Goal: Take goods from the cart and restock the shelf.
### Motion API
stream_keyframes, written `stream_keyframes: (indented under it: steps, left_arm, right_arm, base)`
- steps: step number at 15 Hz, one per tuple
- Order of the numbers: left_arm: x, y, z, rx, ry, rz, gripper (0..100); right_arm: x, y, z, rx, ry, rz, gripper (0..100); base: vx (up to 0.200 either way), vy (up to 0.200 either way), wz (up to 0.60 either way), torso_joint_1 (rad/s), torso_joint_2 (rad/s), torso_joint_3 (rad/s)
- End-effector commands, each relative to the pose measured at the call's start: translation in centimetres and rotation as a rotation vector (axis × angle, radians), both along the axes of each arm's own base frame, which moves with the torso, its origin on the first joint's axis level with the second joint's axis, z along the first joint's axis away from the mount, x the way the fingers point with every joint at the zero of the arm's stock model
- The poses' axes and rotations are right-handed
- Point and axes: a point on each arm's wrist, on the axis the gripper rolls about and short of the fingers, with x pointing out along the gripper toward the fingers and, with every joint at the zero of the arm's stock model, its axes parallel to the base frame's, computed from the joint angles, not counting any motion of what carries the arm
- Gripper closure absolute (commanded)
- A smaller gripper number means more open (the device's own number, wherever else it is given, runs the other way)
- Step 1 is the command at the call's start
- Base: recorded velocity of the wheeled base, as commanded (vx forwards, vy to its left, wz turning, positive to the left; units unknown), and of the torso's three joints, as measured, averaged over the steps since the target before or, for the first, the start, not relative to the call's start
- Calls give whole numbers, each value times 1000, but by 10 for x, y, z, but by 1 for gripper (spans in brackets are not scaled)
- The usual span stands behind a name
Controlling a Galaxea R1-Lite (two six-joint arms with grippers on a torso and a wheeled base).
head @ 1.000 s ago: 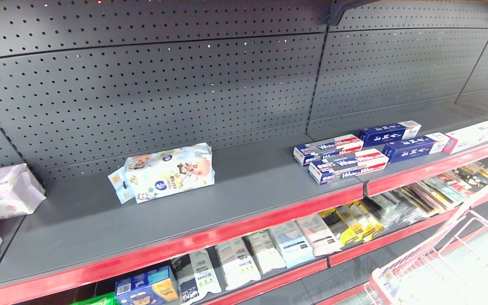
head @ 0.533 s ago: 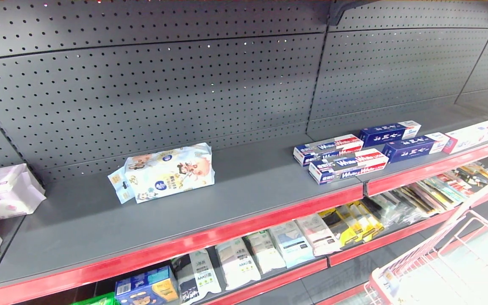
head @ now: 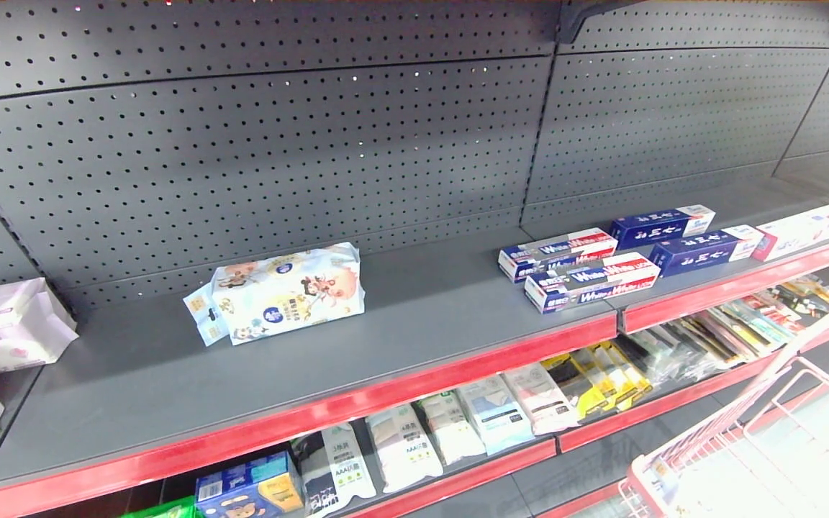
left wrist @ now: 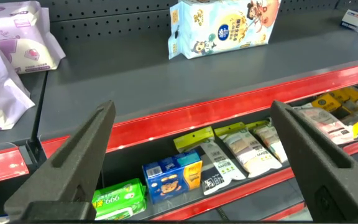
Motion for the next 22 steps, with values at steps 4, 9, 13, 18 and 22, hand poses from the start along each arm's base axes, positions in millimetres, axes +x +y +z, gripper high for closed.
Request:
stream_keyframes:
  steps: [4, 9, 13, 18, 22]
  left_arm:
    - [0, 0, 0, 0, 1, 0, 0]
    - [0, 0, 0, 0, 1, 0, 0]
    - [0, 0, 0, 0, 1, 0, 0]
    - [0, 0, 0, 0, 1, 0, 0]
    - [0, 0, 0, 0, 1, 0, 0]
  right_arm:
    - [1, -2, -3, -14, -8, 10, 0]
    - [2, -3, -3, -26, -16, 17, 0]
    - [3, -4, -3, -35, -24, 21, 0]
    - [2, -3, -3, -40, -22, 46, 0]
    - [3, -4, -3, -43, -25, 47, 0]
  base:
    - [0, 0, 0, -98, 219, 113]
    - [0, 0, 0, -148, 328, 172]
    - [0, 0, 0, -157, 348, 187]
    - [0, 0, 0, -155, 356, 193]
    - [0, 0, 0, -181, 403, 226]
